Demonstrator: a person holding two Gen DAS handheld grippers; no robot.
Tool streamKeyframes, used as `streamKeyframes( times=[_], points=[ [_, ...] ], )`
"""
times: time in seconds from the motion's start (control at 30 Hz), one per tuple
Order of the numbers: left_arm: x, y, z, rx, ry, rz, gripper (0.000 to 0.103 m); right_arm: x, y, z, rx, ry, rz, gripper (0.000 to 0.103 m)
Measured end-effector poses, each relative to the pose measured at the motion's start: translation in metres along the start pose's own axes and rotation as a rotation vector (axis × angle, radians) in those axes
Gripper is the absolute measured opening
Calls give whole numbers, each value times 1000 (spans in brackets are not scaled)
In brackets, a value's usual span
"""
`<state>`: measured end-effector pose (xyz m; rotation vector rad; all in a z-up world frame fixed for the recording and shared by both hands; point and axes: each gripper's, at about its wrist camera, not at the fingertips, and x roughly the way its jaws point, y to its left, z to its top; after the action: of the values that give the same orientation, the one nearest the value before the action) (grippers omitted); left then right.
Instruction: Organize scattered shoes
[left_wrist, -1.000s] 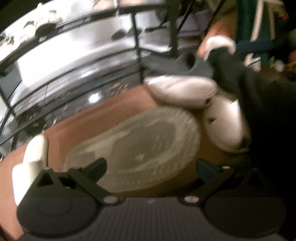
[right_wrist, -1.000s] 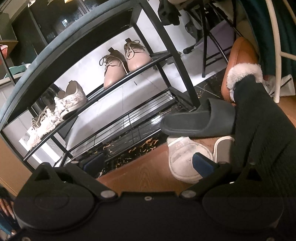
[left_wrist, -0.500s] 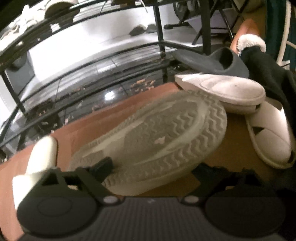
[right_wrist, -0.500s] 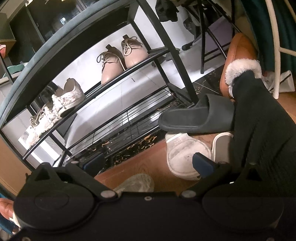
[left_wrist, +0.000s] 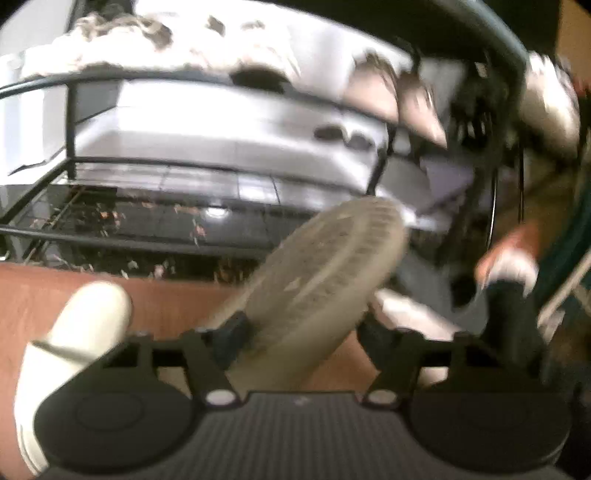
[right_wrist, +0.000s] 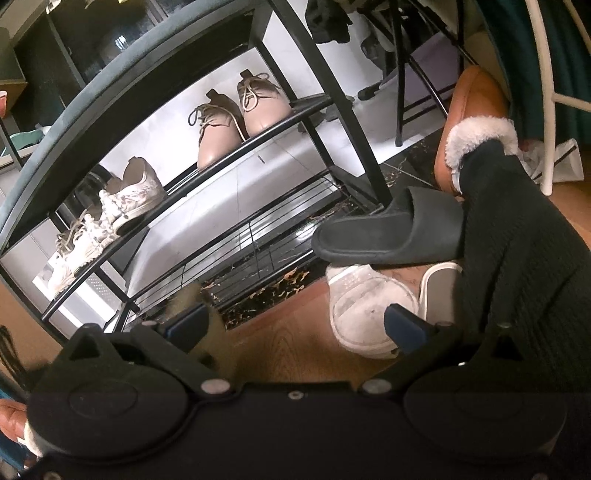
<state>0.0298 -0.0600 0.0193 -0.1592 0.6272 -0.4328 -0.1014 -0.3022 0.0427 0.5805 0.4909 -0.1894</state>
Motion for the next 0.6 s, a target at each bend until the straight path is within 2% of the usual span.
streamKeyframes(
  times=[0.07,0.17,0.23,0.3,0.37,0.47,0.53,0.57,0.6],
  points=[
    [-13,3,10,-11,-36,11,49,-1,2,0,-9,-3,3,103],
    [-27,19,18,-93,-58,45,47,-2,5,0,-23,-9,7,103],
    [-33,39,15,-170,-37,108,42,6,10,-4,-38,30,30,103],
    [-33,60,3,-199,17,181,35,14,15,-8,-52,69,52,103],
    [-34,79,-12,-208,69,250,46,21,20,-12,-66,109,74,103],
    [-37,100,-24,-231,96,311,48,33,28,-18,-88,168,108,103],
    [-36,116,-29,-290,111,334,75,40,33,-22,-102,207,130,103],
    [-36,125,-31,-317,114,350,80,44,35,-24,-109,227,141,103],
    [-39,133,-32,-335,109,369,80,48,38,-26,-116,247,152,103]
  ],
)
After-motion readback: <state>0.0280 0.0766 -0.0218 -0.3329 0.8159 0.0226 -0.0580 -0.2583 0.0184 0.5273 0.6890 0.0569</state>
